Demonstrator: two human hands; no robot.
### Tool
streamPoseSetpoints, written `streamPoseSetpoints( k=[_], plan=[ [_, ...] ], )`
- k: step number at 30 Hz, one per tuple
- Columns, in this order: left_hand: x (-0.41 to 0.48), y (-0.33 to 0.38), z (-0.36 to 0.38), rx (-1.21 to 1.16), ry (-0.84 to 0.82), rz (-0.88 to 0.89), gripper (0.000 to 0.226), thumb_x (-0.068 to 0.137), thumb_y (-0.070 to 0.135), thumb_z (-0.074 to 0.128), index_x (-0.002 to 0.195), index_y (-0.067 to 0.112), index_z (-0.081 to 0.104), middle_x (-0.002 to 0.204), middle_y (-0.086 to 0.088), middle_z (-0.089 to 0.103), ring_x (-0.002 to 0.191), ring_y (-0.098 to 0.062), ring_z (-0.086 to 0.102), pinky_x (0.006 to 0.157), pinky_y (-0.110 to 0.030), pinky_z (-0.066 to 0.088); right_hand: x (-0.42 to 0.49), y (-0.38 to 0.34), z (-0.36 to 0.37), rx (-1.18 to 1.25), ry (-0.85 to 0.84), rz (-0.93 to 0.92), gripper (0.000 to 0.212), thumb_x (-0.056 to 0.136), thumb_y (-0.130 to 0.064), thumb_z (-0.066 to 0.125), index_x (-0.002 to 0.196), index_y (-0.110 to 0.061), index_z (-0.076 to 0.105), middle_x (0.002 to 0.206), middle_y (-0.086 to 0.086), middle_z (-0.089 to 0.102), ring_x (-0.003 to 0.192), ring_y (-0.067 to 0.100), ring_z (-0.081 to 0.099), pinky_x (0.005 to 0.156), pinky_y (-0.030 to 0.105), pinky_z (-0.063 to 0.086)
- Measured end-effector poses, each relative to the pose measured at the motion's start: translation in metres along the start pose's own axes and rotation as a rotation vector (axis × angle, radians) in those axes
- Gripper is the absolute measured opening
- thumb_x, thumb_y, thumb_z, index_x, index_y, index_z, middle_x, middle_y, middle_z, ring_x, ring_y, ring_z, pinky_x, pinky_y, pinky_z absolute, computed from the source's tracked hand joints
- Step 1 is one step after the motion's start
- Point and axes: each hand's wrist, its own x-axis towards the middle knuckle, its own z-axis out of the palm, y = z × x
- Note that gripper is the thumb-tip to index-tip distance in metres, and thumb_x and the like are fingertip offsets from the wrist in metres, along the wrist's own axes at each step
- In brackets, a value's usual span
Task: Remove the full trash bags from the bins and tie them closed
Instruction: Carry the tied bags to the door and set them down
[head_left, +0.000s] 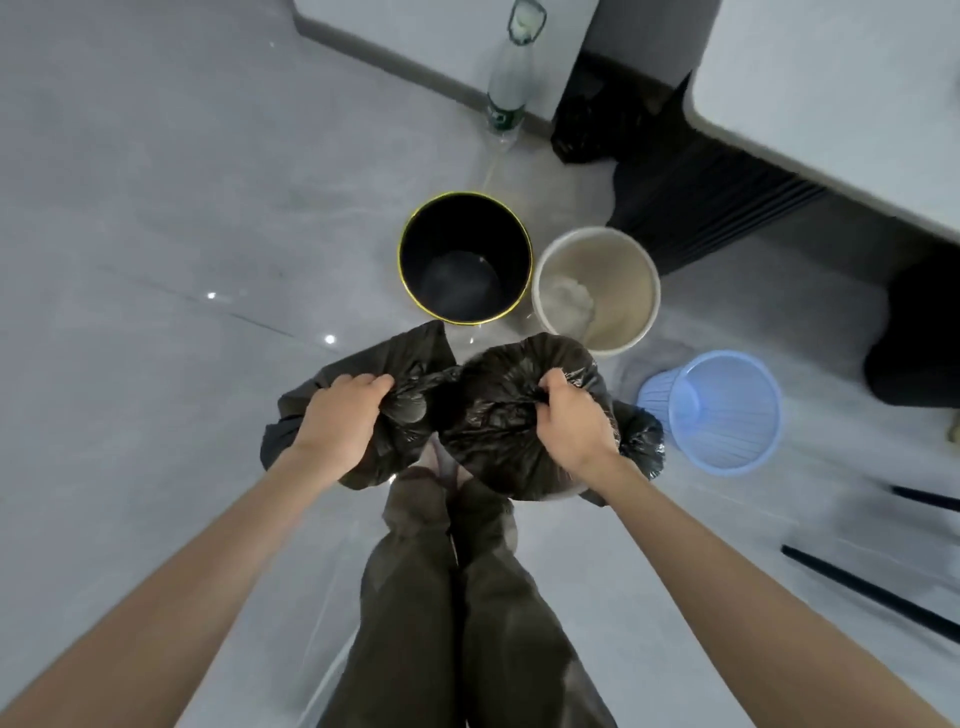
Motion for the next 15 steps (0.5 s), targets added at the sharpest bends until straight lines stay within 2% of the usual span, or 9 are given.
streamPoseSetpoints(
  k=[4, 7, 10, 15],
  plan=[
    [-0.054, 0.006, -0.058, -0.033, 0.065, -0.061, 0.043, 0.096, 0.011, 0.04, 0.139, 0.013, 0.04, 0.127, -0.009, 0.054, 0.114, -0.032, 0.049, 0.091, -0.043, 0.047, -0.04, -0.037, -0.058, 0.016, -0.004, -0.052, 0.019, 0.094, -0.013, 0.046, 0.112, -0.009, 0.045, 0.1, 0.016, 0.065, 0.093, 0.036, 0.061, 0.076, 0.04, 0.047],
    [-0.084, 0.007, -0.096, -0.076, 0.116, -0.109, 0.039, 0.095, 0.01, 0.042, 0.134, 0.013, 0.044, 0.121, -0.01, 0.055, 0.112, -0.031, 0.05, 0.089, -0.043, 0.046, -0.059, -0.059, -0.094, 0.053, 0.017, -0.089, 0.021, 0.094, -0.014, 0.047, 0.114, -0.009, 0.045, 0.103, 0.016, 0.065, 0.095, 0.037, 0.061, 0.079, 0.042, 0.048],
    [-0.103, -0.001, -0.128, -0.146, 0.196, -0.169, 0.036, 0.092, 0.007, 0.044, 0.128, 0.011, 0.048, 0.117, -0.012, 0.055, 0.108, -0.033, 0.05, 0.084, -0.045, 0.046, -0.068, -0.078, -0.12, 0.063, 0.033, -0.124, 0.023, 0.094, -0.017, 0.047, 0.116, -0.008, 0.045, 0.108, 0.016, 0.065, 0.099, 0.038, 0.06, 0.08, 0.041, 0.047],
    [-0.121, -0.023, -0.171, -0.228, 0.293, -0.22, 0.034, 0.092, 0.005, 0.045, 0.125, 0.006, 0.05, 0.112, -0.017, 0.054, 0.106, -0.036, 0.05, 0.087, -0.048, 0.045, -0.064, -0.116, -0.145, 0.111, 0.058, -0.174, 0.027, 0.095, -0.019, 0.049, 0.119, -0.008, 0.047, 0.116, 0.016, 0.063, 0.108, 0.039, 0.057, 0.087, 0.042, 0.046]
  ],
)
